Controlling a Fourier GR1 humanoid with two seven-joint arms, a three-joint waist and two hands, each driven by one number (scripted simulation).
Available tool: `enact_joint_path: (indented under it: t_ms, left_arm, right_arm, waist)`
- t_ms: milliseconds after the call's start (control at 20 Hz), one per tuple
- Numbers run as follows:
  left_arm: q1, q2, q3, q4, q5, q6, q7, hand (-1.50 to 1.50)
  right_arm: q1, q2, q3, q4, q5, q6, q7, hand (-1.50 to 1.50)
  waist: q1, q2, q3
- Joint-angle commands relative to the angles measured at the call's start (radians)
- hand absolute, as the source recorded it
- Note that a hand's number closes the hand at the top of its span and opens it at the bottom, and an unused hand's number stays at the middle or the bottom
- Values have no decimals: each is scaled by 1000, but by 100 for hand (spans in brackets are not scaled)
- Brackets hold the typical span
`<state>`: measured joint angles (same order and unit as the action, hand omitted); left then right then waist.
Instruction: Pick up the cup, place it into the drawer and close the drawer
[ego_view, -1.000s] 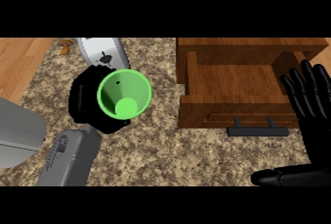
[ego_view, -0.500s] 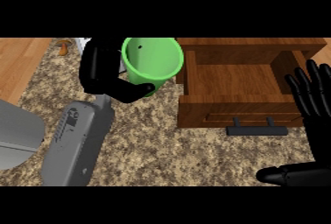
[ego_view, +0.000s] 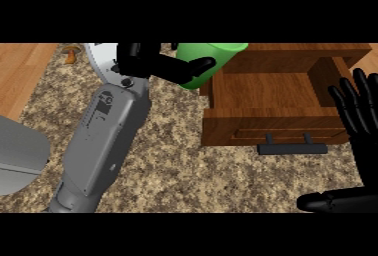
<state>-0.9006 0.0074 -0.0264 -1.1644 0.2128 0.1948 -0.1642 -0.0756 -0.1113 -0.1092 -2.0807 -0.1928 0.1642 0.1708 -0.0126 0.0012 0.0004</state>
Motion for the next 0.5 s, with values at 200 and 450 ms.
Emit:
enact_joint_path:
  t_ms: [200,450]
  left_arm:
    - [-168,-7,-93,226,29,123,-33,150]
    - [-235,-7,-54,378,73,111,-101,150]
  right_arm:
    - [-27,17,27,6,33,-24,8,-150]
    - [-34,-10,-16,40,-3,1,2,-150]
  waist:
    - [-8,2,0]
    - [-10,4,0]
